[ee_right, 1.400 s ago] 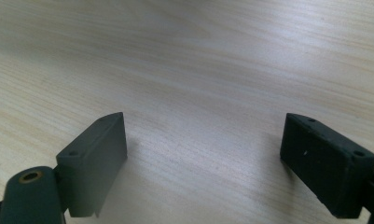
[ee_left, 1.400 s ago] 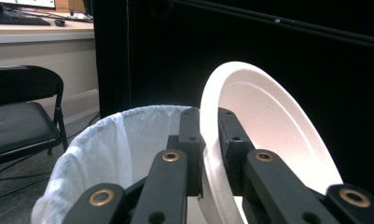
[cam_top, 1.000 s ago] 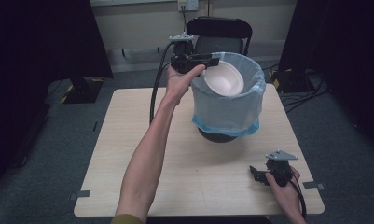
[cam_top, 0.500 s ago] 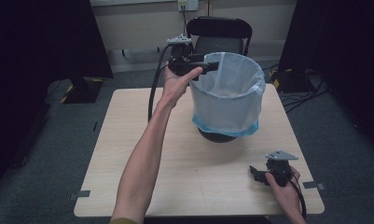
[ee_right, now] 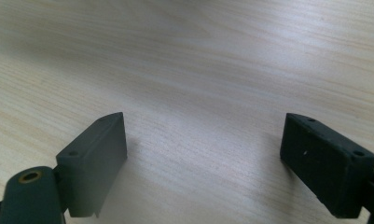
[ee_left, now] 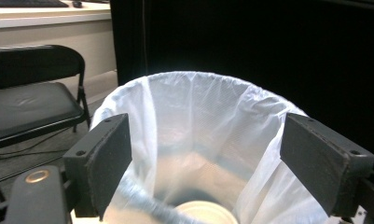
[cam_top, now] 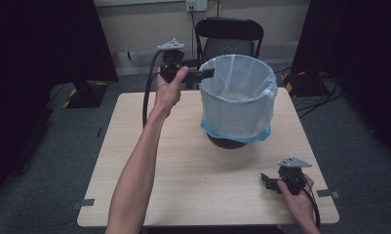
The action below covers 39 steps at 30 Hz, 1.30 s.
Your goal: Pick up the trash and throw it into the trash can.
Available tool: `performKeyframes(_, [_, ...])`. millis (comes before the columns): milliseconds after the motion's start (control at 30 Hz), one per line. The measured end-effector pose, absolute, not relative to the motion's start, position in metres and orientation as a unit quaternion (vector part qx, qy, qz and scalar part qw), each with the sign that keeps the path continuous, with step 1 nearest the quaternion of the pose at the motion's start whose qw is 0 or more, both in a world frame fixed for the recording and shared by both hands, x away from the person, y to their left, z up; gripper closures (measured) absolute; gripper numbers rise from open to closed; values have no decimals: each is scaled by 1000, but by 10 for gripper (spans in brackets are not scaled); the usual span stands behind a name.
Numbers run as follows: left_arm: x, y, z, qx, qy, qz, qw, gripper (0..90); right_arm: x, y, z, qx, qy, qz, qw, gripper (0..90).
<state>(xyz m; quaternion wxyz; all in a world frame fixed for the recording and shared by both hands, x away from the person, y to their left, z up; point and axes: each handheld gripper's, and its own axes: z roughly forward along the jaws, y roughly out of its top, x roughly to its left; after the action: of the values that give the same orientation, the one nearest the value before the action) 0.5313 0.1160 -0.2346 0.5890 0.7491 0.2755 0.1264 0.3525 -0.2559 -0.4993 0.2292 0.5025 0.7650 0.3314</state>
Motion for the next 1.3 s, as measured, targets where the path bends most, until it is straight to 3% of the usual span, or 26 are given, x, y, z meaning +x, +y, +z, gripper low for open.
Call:
performKeyframes(833, [483,195,-248,745,284,174,578,189,352,-256,-499,503,765,331,228,139])
performKeyframes(1300, [454,224,-293,748,306,210,550,234,352,-256,-499,503,765,331,228,139])
